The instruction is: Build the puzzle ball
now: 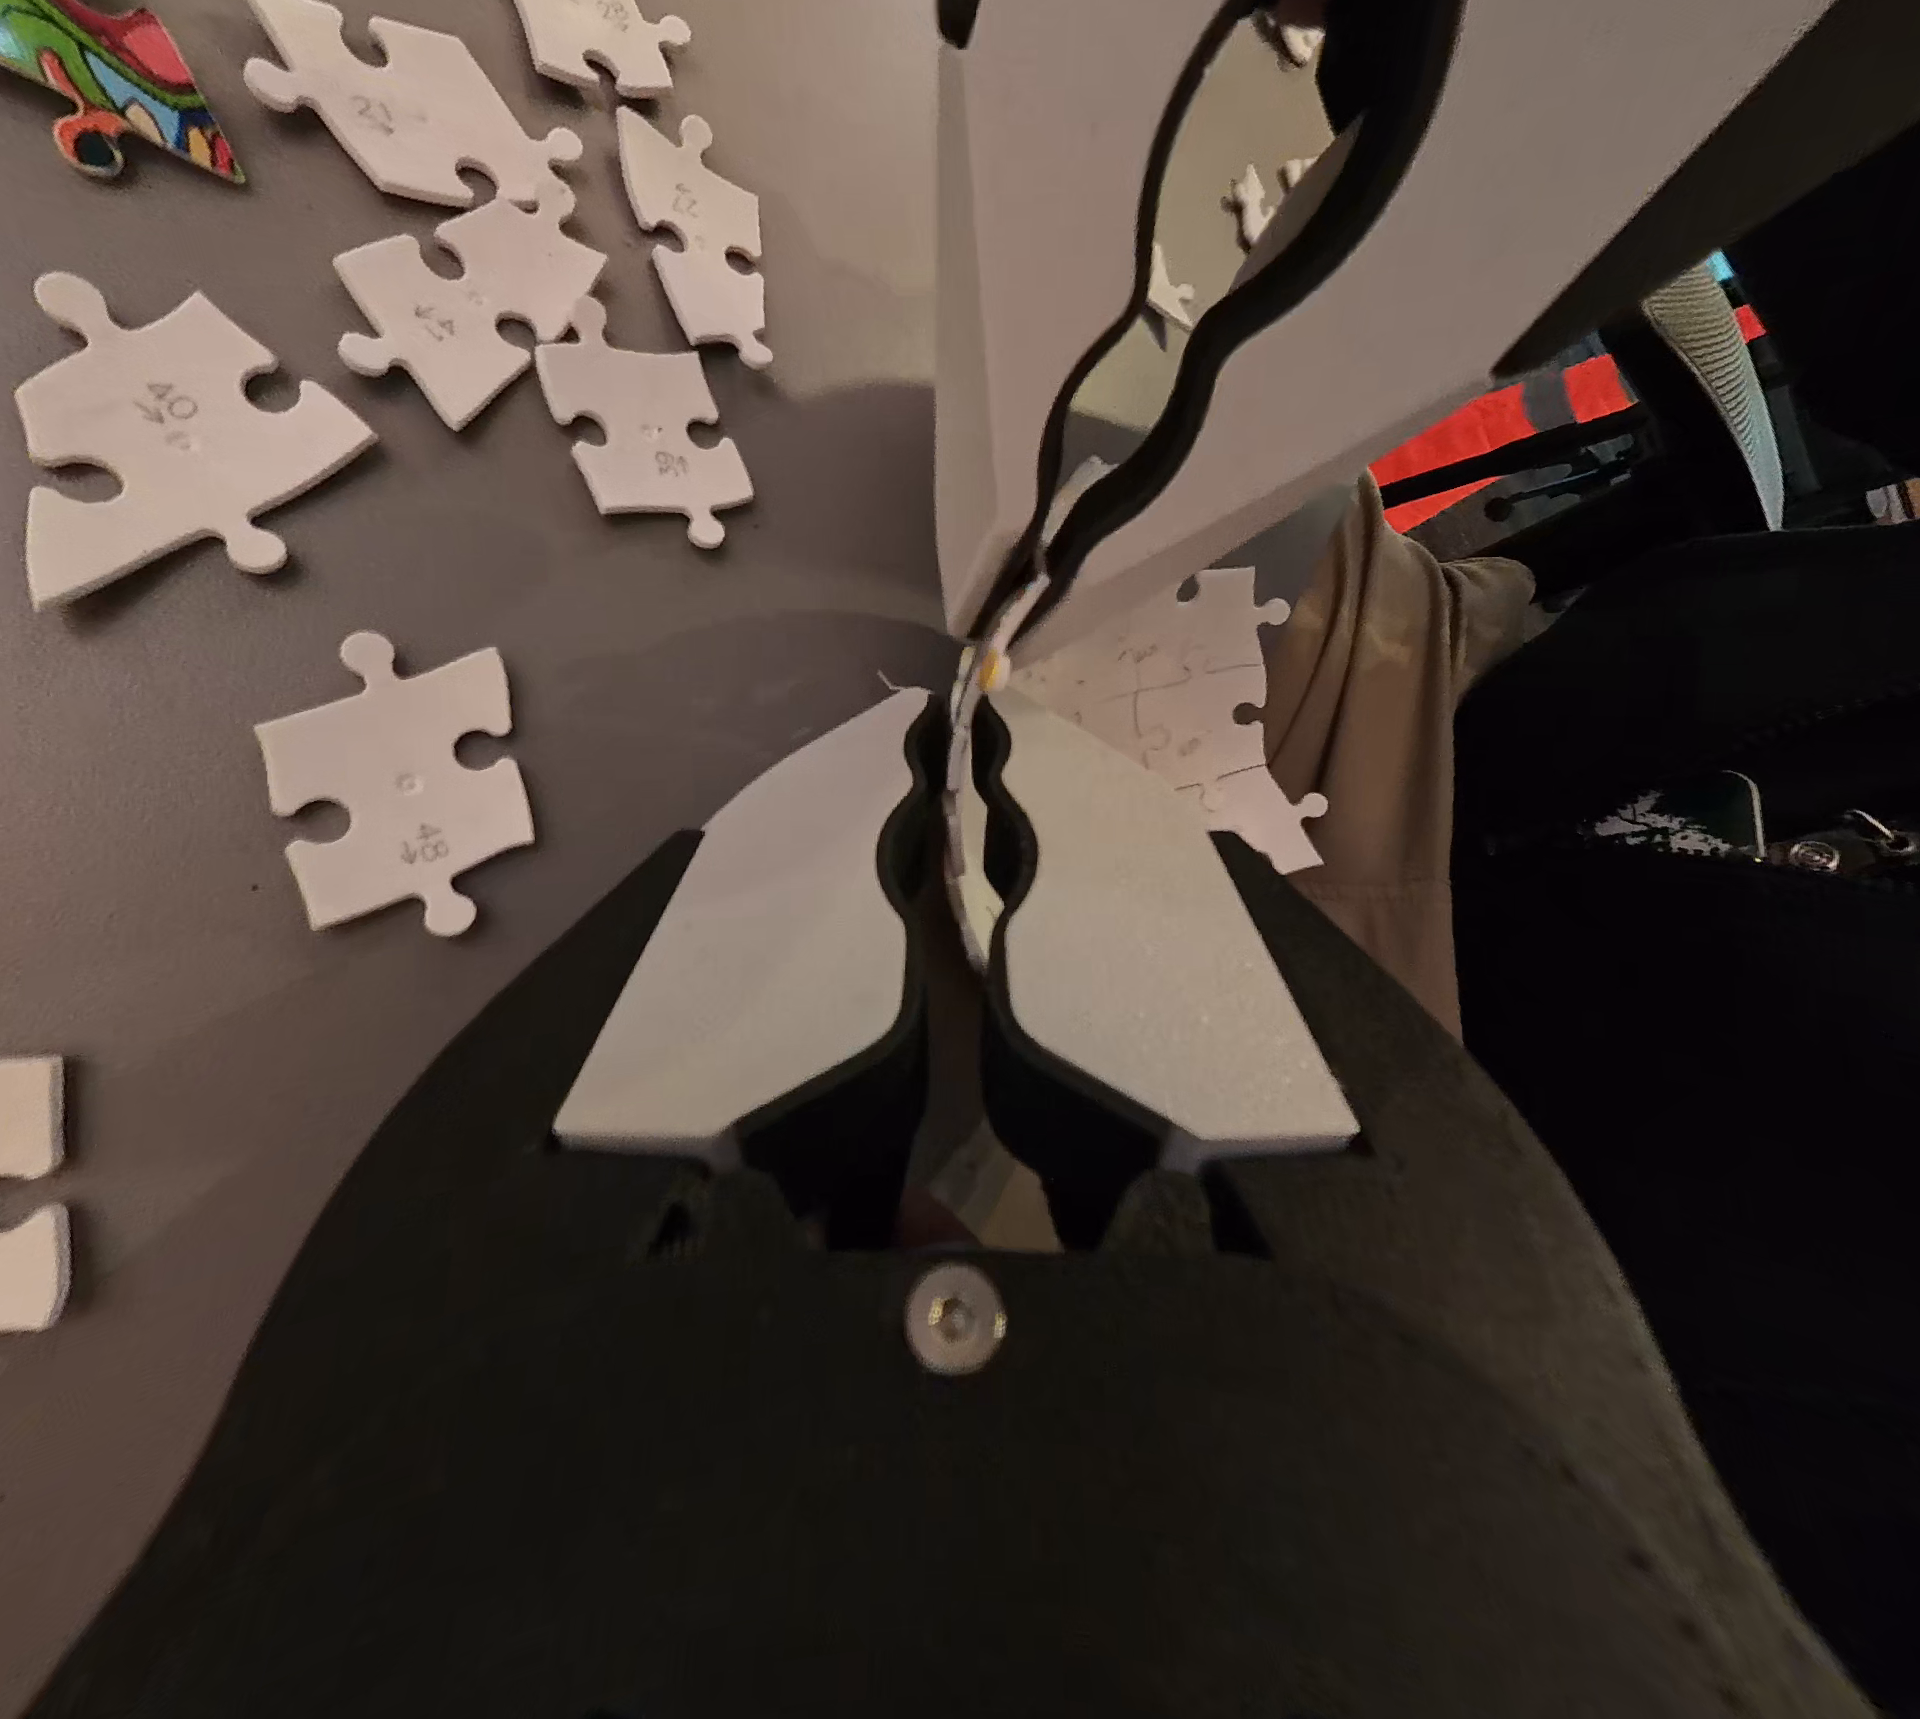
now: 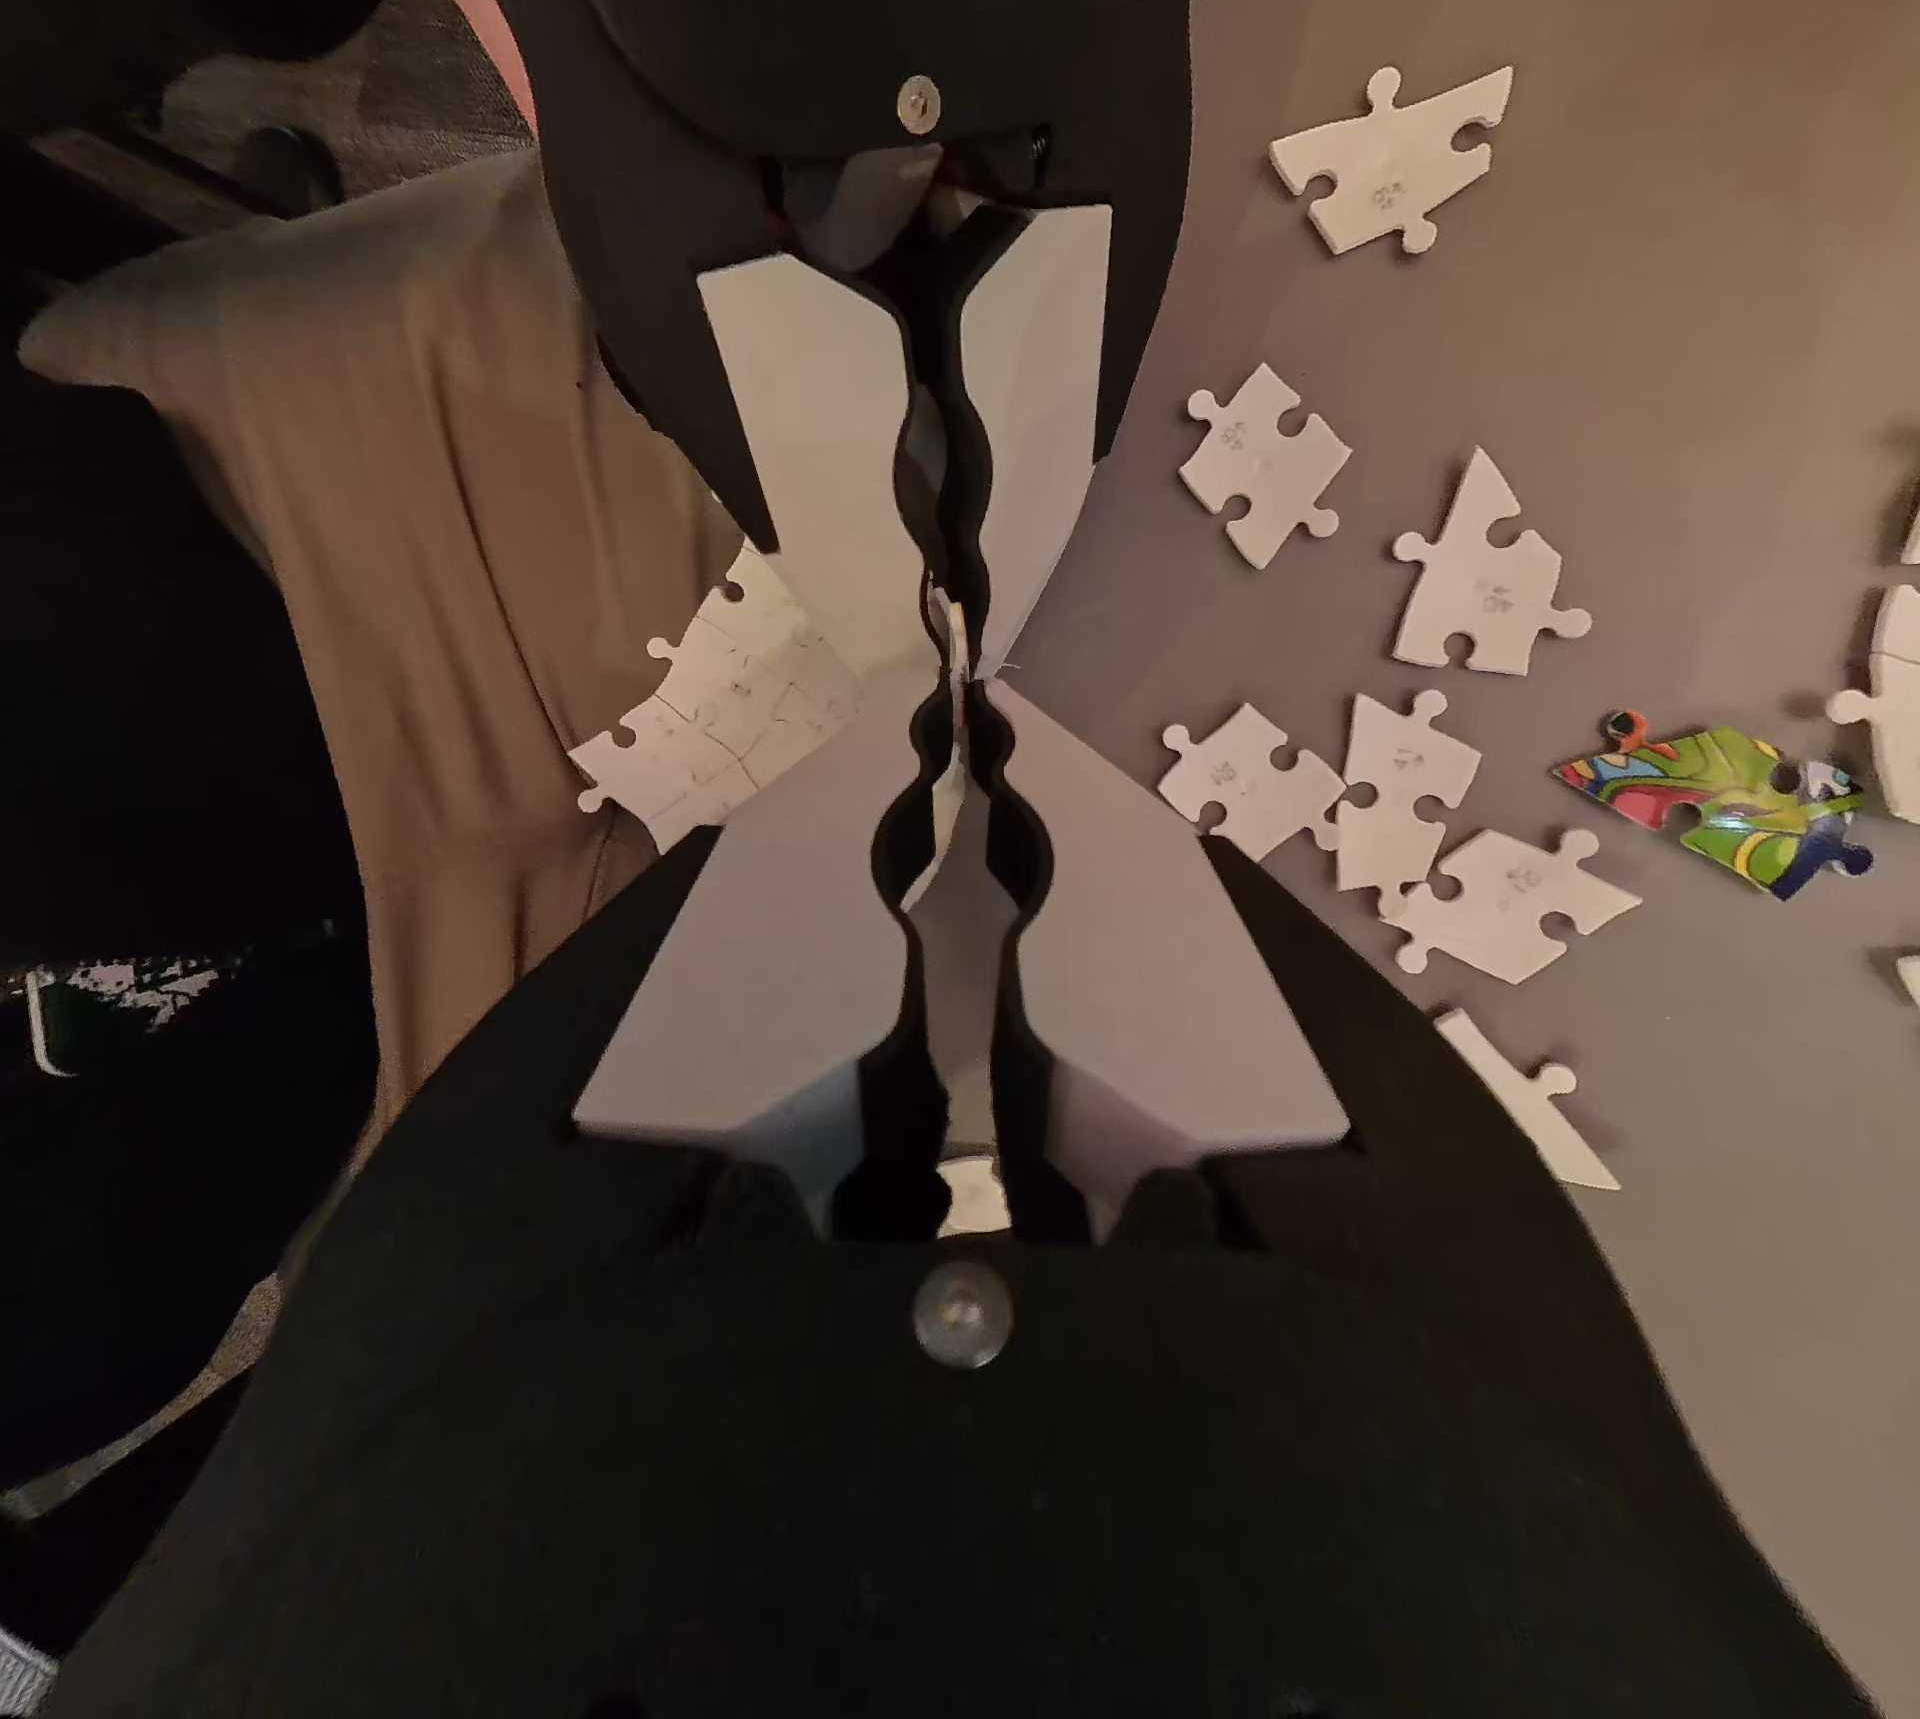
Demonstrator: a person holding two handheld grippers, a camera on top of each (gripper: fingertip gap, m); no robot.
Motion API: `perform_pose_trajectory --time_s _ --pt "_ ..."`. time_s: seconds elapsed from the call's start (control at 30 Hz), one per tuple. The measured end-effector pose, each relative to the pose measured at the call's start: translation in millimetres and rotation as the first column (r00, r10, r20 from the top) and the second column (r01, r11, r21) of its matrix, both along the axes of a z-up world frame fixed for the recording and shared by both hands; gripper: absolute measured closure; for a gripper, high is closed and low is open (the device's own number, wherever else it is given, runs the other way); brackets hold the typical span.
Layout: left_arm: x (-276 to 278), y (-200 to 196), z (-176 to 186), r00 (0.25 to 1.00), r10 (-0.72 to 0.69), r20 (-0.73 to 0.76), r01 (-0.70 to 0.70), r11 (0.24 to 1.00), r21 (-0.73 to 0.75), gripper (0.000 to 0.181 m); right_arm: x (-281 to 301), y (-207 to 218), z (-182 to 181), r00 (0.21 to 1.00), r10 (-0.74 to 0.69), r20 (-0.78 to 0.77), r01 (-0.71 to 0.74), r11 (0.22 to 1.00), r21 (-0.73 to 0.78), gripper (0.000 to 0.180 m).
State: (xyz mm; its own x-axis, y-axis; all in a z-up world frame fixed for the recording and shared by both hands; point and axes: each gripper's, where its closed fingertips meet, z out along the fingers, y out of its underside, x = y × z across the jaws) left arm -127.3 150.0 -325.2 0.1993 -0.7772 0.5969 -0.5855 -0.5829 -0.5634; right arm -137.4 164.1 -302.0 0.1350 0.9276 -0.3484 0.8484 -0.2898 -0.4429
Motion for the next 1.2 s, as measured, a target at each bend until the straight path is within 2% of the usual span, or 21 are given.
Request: perform_pose_trajectory --time_s 0.37,0.57,0.67,0.77,1.2 --pt "2 5 1 0.999 0.029 0.022 -0.029 1.0 -0.008 0.178 2 5 -4 1.0 0.009 0.023 -0.011 0.997 0.073 0.178" --pt "3 5 1 0.999 0.029 0.02 -0.029 0.999 -0.014 0.178 10 6 -3 0.999 0.003 0.049 -0.007 0.998 0.069 0.154" --pt "3 5 1 0.999 0.029 0.02 -0.028 1.0 -0.013 0.178 19 2 -9 0.996 0.011 0.086 -0.014 0.999 0.041 0.156" --pt "4 5 1 0.999 0.026 0.02 -0.026 1.0 -0.01 0.178 22 -2 -15 0.995 0.023 0.099 -0.025 1.0 0.019 0.174" --pt "4 3 4 0.999 0.013 0.031 -0.013 1.0 -0.003 0.176 21 -6 -14 0.999 0.009 0.038 -0.006 0.998 -0.055 0.179"
